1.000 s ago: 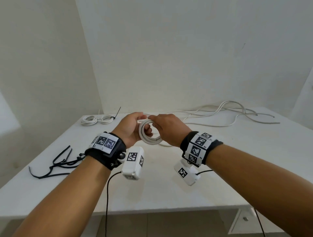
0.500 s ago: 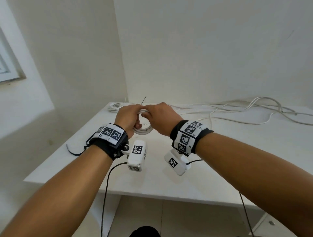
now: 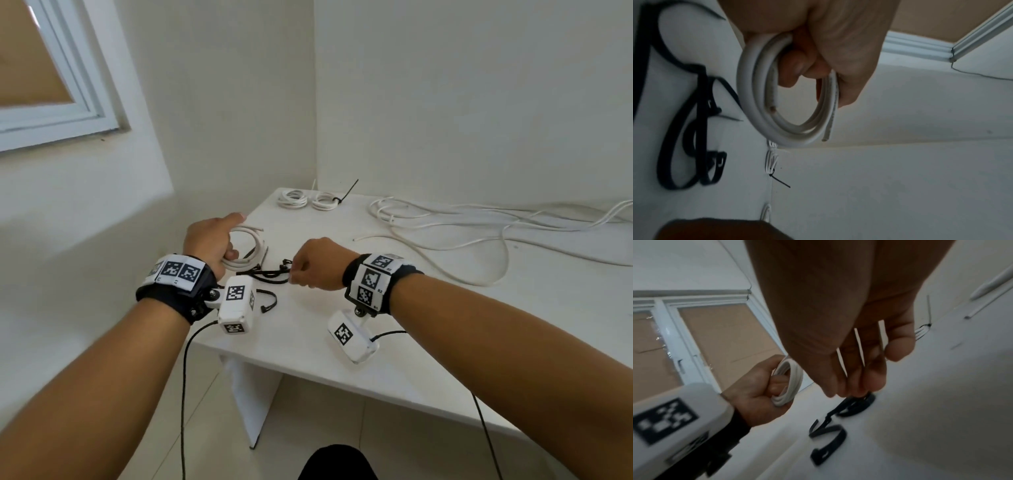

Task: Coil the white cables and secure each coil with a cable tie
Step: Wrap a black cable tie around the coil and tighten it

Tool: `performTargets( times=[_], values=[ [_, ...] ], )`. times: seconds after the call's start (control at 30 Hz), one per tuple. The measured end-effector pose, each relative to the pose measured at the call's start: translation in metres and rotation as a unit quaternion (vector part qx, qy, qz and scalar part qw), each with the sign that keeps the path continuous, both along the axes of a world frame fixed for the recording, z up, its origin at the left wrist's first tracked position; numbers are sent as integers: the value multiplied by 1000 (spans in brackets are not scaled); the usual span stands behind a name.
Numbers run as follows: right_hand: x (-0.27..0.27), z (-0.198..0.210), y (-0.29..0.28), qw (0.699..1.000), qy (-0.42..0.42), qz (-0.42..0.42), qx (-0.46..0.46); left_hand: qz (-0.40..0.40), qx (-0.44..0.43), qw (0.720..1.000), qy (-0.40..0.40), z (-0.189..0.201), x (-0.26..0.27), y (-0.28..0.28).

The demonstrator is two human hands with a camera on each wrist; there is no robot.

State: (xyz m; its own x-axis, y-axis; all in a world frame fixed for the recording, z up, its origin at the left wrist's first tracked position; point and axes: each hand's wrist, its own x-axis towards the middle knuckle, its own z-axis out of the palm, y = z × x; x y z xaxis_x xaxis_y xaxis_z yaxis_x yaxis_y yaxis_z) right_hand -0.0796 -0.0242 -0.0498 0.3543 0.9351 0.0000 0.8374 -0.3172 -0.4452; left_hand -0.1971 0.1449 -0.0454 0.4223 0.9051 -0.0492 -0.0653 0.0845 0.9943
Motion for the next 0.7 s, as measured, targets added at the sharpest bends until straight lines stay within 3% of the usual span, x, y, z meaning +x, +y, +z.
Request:
performTargets(
  times=[0.17, 0.47, 0.7],
  values=[
    [-26, -9, 31, 995, -53, 72, -39, 21, -23, 999, -11, -11, -17, 21],
    [-31, -19, 62, 990, -98, 15, -102, 9, -27, 999, -28, -18, -25, 26],
    [2, 8, 29, 999, -10, -27, -38, -61, 11, 998, -13, -15, -7, -3]
  ],
)
